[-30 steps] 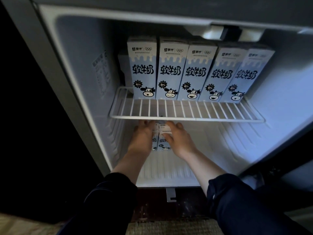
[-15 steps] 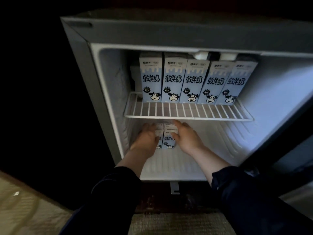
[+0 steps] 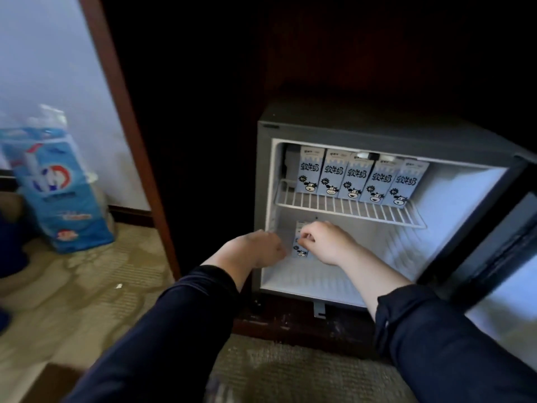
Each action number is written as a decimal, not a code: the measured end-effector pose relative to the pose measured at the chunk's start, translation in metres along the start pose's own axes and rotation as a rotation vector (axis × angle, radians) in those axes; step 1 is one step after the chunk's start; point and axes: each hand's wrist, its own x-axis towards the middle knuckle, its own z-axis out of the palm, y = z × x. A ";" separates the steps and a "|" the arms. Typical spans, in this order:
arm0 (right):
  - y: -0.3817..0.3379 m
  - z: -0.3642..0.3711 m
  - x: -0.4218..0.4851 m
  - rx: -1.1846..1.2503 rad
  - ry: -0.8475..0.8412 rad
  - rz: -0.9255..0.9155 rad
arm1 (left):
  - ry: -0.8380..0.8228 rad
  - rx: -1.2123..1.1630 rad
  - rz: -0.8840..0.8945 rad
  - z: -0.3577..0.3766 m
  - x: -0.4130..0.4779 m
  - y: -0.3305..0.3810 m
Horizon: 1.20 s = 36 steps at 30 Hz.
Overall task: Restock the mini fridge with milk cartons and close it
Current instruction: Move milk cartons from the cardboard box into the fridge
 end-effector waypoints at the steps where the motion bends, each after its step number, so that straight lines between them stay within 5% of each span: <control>1: -0.014 -0.005 -0.006 -0.004 -0.013 -0.023 | 0.021 0.004 -0.017 -0.004 -0.014 -0.006; 9: -0.136 0.010 -0.048 -0.002 -0.200 -0.210 | -0.050 -0.003 -0.217 0.010 -0.138 -0.082; 18: -0.256 0.128 -0.105 0.024 -0.349 -0.390 | -0.153 -0.192 -0.558 0.102 -0.274 -0.168; 32: -0.322 0.260 -0.183 -0.050 -0.480 -0.813 | -0.218 -0.560 -0.870 0.297 -0.401 -0.186; 36: -0.333 0.277 -0.202 -0.170 -0.576 -0.845 | -0.078 -0.370 -0.809 0.326 -0.420 -0.175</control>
